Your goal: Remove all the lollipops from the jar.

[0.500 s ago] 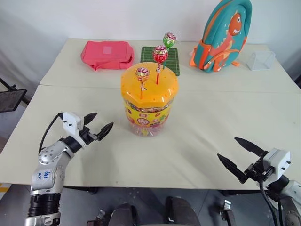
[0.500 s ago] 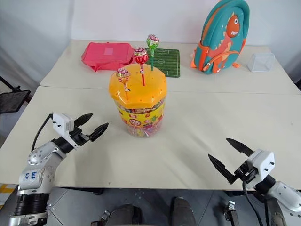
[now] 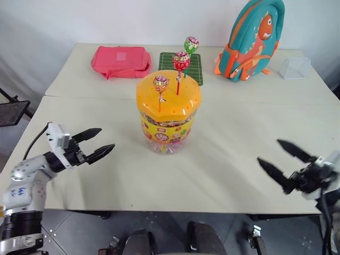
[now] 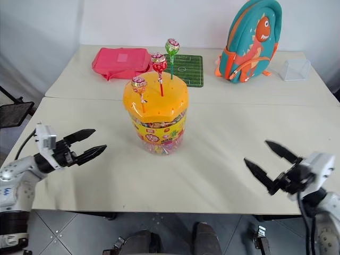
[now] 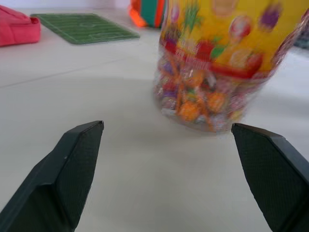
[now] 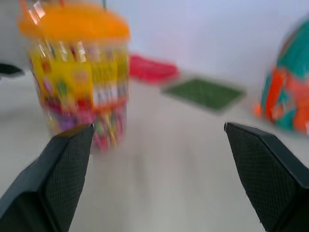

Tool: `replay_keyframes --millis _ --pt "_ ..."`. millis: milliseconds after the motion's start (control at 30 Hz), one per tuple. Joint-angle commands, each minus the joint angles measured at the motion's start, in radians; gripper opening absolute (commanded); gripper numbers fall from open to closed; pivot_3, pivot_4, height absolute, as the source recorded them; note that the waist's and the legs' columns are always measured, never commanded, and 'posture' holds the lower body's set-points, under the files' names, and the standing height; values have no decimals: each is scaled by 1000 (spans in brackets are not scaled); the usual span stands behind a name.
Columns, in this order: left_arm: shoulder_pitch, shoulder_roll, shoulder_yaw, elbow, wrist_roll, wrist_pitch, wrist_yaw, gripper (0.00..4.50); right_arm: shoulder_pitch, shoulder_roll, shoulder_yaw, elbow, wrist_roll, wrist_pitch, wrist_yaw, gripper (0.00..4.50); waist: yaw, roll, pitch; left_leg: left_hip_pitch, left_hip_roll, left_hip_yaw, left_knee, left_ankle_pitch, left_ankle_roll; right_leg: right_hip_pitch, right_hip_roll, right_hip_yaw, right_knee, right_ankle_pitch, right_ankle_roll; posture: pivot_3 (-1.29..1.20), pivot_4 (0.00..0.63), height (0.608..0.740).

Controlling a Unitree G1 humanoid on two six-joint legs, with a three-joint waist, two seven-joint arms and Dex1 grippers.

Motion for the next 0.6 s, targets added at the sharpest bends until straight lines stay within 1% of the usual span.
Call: replay_keyframes --millis 33,100,133,233,300,333,433,500,533,600 --pt "-92 32 80 -48 -130 81 -22 4500 -15 -68 -149 -71 146 73 -13 4467 11 -1 0 0 0 -1 0 0 0 0 0 0 0 0 0 0 150 740" --pt "-156 -5 48 -144 -203 148 -1 4500 10 -85 -194 -111 174 90 18 4467 24 -1 0 0 0 -2 0 0 0 0 0 0 0 0 1 0 150 740" --pt "-186 -29 25 -188 -230 172 12 4500 29 -92 -204 -117 156 87 48 4467 27 -1 0 0 -1 -4 0 -1 0 1 0 -1 0 1 1 0 150 740" --pt "-225 -60 2 -243 -255 207 32 4500 40 -97 -215 -110 122 72 95 4467 26 -1 -1 -1 -2 -6 0 -1 1 2 0 0 0 3 6 0 150 740" --pt "-285 -82 -40 -264 -239 200 38 4500 33 -116 -222 -84 111 74 126 4467 22 -1 0 -1 -3 -5 1 -1 1 2 0 0 -1 3 6 0 150 740" --pt "-324 -91 -73 -264 -208 183 39 4500 20 -125 -225 -70 113 79 134 4467 20 -2 0 -1 -3 -4 2 -1 1 2 0 0 -2 3 6 0 150 740" --pt "-457 -136 -199 -253 -137 154 4 4500 23 -159 -211 -101 165 139 171 4467 21 -2 0 -1 -3 -3 3 -1 2 3 1 1 -2 3 6 0 150 740" --pt "-499 -165 -264 -262 -98 125 -27 4500 6 -156 -192 -122 140 123 178 4467 22 -2 0 0 -3 -3 4 -1 2 4 1 1 -3 3 6 0 150 740" --pt "-515 -175 -286 -257 -84 139 -12 4500 -10 -149 -193 -126 149 128 156 4467 23 -2 0 0 -3 -3 4 -1 2 4 1 1 -3 3 6 0 150 740" --pt "-536 -199 -308 -243 -62 127 -3 4500 -18 -141 -202 -131 159 137 141 4467 21 -2 0 0 -3 -3 3 -1 2 4 1 1 -2 3 6 0 150 740"
